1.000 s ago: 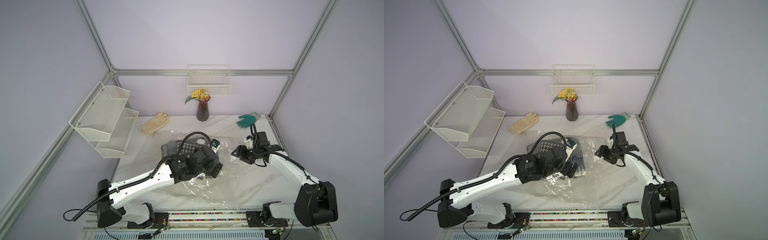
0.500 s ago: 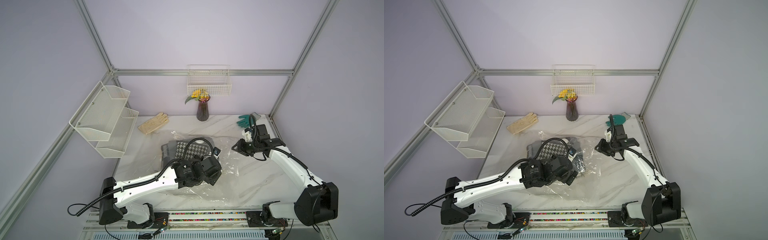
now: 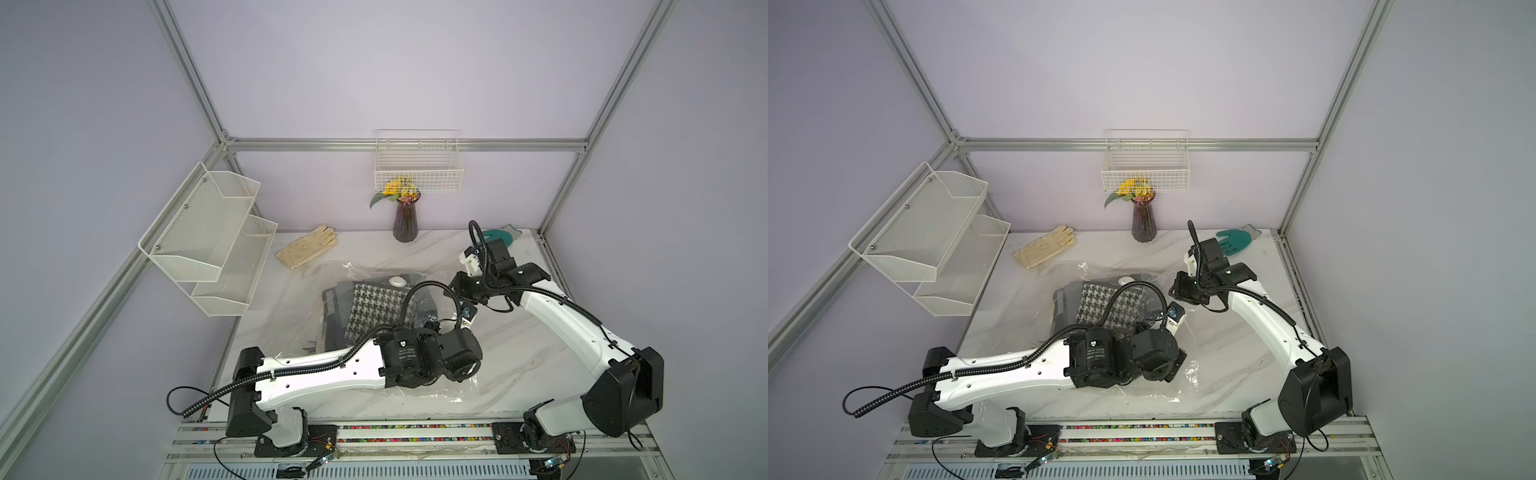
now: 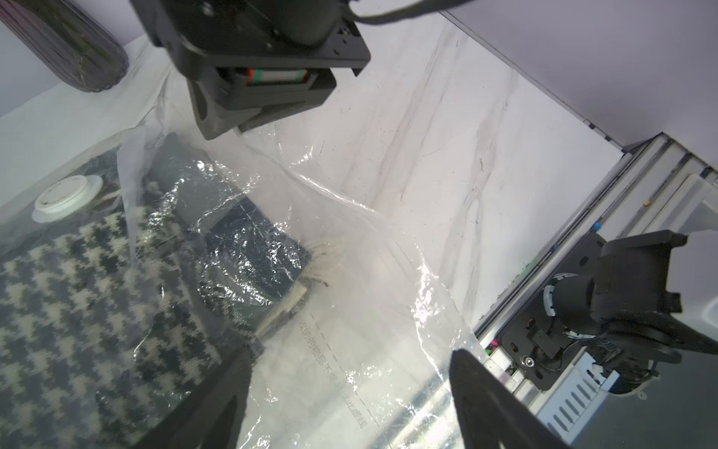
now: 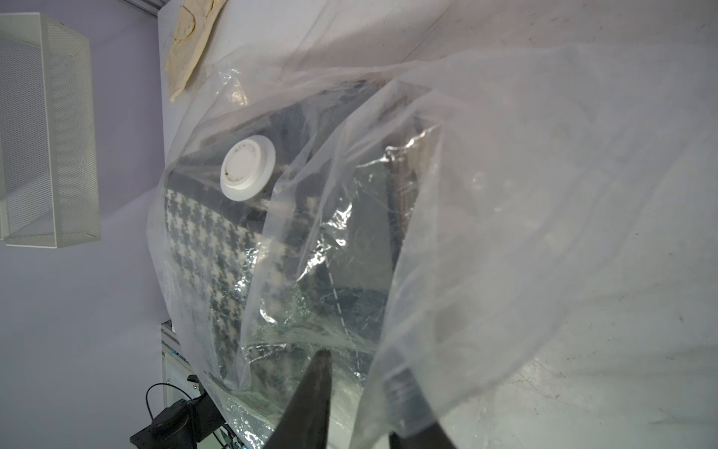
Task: Take the scarf out of the vacuum bag
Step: Open the vacuum bag at the center of the board.
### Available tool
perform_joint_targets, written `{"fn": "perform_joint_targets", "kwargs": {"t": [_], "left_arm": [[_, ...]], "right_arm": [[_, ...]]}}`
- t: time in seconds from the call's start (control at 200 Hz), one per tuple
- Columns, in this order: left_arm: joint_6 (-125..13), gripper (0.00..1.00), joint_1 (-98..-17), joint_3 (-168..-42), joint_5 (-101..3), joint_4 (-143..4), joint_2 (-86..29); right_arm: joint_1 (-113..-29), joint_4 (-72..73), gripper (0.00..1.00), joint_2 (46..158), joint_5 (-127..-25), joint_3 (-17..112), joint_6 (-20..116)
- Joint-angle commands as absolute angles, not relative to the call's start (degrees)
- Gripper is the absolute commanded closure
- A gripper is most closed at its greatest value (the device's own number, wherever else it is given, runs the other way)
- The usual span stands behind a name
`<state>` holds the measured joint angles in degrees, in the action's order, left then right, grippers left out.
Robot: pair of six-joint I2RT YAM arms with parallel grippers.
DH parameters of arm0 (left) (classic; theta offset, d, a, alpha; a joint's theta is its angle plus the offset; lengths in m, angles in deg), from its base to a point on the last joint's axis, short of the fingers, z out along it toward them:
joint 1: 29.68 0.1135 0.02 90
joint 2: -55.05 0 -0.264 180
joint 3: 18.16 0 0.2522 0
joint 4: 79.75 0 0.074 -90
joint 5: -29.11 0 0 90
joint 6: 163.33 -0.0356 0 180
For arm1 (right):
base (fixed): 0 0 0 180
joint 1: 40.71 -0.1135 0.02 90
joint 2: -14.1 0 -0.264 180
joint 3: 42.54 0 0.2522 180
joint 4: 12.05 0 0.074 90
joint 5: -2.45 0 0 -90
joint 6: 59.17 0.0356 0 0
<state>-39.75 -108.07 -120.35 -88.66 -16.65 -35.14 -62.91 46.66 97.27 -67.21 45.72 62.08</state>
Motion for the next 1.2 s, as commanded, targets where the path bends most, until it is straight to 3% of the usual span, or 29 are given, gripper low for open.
{"fn": "perform_joint_targets", "kwargs": {"t": [0.0,0.48,1.005,1.195], "left_arm": [[-33.81,0.22,-108.69,-122.51,-92.17,-16.42,-36.89],[-27.79,0.16,-108.94,-129.38,-93.64,-18.88,-45.07],[-23.33,0.19,-107.65,-129.11,-101.65,-13.33,-47.56],[-24.1,0.44,-107.21,-129.74,-101.95,-13.41,-47.77]], "right_arm": [[-63.51,47.55,0.73,97.51,-66.43,48.0,62.96],[-63.49,47.4,0.81,99.14,-55.95,52.61,63.48],[-63.57,46.94,0.88,96.11,-50.64,50.77,63.88],[-63.63,46.54,0.88,95.75,-50.46,49.71,64.05]]}}
